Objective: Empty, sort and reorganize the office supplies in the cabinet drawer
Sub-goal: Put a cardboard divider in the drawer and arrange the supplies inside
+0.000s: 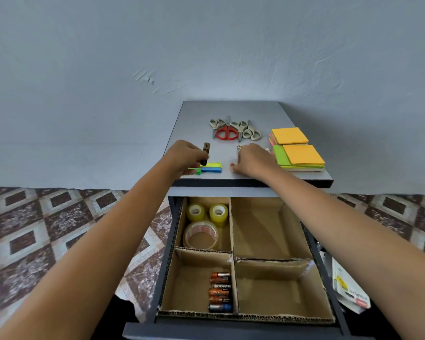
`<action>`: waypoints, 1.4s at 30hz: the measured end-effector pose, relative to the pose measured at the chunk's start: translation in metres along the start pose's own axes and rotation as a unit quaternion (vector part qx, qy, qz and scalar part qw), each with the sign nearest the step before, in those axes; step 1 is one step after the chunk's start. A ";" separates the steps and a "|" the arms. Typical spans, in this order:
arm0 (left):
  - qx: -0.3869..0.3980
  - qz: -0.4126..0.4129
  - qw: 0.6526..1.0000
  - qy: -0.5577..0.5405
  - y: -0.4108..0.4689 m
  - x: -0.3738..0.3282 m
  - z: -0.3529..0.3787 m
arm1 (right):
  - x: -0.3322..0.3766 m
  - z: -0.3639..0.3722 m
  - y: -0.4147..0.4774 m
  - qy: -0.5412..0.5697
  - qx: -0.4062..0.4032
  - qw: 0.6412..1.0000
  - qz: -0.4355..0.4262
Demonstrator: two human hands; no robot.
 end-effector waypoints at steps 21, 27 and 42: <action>0.103 -0.086 0.982 0.134 0.014 -0.051 0.086 | -0.054 -0.037 -0.027 0.332 -0.124 0.924 0.142; 0.075 -0.074 0.980 0.170 0.021 -0.053 0.093 | -0.055 -0.037 -0.032 0.333 -0.128 0.925 0.132; 0.025 -0.001 0.991 0.129 0.011 -0.053 0.077 | -0.043 -0.033 -0.024 0.345 -0.050 0.926 0.142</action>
Point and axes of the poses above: each hand's wrist, its own y-axis towards the middle knuckle, its own z-axis out of the palm, x = y × z, the point moved 2 cm from there along y, towards the middle knuckle, and after that the axes turned 15 degrees about -z, right-handed, at the moved point
